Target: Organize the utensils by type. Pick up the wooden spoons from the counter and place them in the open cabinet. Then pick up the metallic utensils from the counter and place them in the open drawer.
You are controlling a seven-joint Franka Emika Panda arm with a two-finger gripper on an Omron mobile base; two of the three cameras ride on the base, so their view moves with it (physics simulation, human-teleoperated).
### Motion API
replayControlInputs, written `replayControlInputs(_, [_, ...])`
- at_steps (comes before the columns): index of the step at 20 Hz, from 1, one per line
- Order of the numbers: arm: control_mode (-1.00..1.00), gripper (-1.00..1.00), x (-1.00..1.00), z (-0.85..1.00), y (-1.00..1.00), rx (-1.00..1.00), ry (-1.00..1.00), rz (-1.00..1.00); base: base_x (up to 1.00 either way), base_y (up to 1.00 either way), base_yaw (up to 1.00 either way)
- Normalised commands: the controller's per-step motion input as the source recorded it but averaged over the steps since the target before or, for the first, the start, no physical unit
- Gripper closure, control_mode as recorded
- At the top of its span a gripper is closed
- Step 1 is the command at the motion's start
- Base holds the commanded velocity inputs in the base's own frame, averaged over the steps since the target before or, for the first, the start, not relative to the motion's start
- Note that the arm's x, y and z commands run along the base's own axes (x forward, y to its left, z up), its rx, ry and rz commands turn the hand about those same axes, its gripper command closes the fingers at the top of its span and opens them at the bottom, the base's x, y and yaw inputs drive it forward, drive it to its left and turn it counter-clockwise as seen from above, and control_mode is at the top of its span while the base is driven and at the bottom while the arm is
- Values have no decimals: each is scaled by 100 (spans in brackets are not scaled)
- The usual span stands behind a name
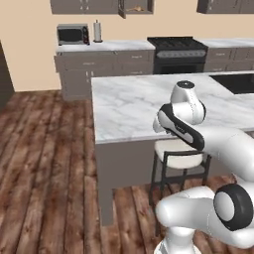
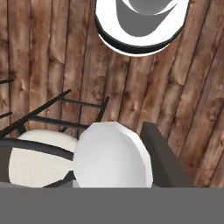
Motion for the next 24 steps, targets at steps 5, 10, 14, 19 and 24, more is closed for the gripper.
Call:
replayControlInputs(5, [100,100,0,0,0,0,0,0,16,100,3])
replayControlInputs(10, [100,100,0,0,0,0,0,0,25,100,0])
replayControlInputs(14, [100,100,0,0,0,0,0,0,38,100,0])
replayControlInputs(19, [100,100,0,0,0,0,0,0,64,93,-2])
replayControlInputs(24, [100,100,0,0,0,0,0,0,78,85,-7])
